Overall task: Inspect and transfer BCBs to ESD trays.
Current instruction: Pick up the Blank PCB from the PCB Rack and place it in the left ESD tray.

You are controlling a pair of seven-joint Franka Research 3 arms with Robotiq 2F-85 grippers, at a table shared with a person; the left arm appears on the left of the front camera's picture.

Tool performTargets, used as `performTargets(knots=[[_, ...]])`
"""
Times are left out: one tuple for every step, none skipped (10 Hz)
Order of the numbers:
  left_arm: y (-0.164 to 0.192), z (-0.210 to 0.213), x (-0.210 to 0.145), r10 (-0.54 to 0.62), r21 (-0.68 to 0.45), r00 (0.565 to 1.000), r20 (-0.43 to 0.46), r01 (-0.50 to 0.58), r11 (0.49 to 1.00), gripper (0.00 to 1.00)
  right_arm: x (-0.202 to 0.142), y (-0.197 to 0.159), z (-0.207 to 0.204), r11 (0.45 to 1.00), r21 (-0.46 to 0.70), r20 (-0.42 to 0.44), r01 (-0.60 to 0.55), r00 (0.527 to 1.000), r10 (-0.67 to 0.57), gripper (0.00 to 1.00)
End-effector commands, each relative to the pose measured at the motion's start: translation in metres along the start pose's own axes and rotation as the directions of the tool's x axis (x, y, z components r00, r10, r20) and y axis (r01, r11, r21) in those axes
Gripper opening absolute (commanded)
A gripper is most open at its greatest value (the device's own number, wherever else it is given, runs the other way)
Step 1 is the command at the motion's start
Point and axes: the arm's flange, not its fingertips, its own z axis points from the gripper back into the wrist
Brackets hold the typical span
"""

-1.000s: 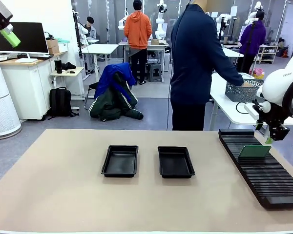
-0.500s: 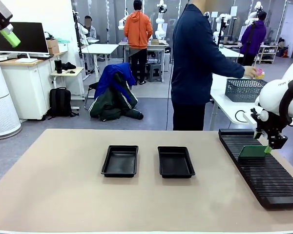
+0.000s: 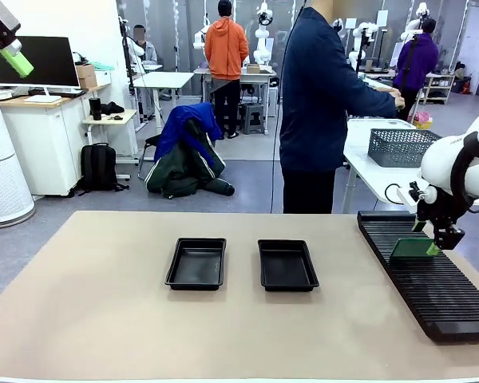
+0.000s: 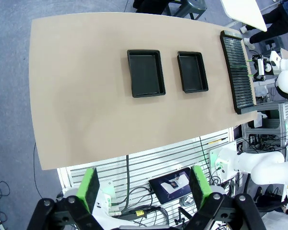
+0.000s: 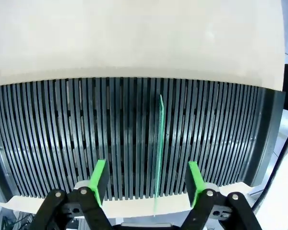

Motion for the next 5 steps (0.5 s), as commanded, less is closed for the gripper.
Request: performTargets(knots=[[0.0008, -0.0012, -0.0002, 0.002, 0.001, 1.0, 0.005, -0.002, 1.0, 1.0, -0.0059, -0.0039, -0.0081, 1.0, -0.007, 0.01, -0.017, 1.0, 0.017, 0.85], [0.0008, -0.0012, -0.0002, 0.002, 0.001, 1.0, 0.005, -0.002, 1.0, 1.0, -0.0066, -0.0047, -0.0108, 1.0, 0.005, 0.004, -0.012, 1.0, 0.012, 0.85], [0.0008, -0.0012, -0.0002, 0.002, 0.001, 1.0, 0.005, -0.002, 1.0, 1.0, -0.006, -0.0057, -0.0114, 1.0, 0.007, 0.005, -0.004, 1.0, 0.004, 0.85], [0.0008, -0.0012, -0.0002, 0.002, 0.001, 1.0, 0.005, -0.002, 1.0, 1.0, -0.0034, -0.0069, -0.0066, 0.999, 0.014, -0.03, 0.039, 0.999, -0.039, 0.85], [0.0008, -0.0012, -0.0002, 0.002, 0.001, 1.0, 0.005, -0.002, 1.0, 1.0, -0.0032, 0.0, -0.0091, 1.0, 0.018, -0.002, 0.006, 1.0, -0.006, 0.85]])
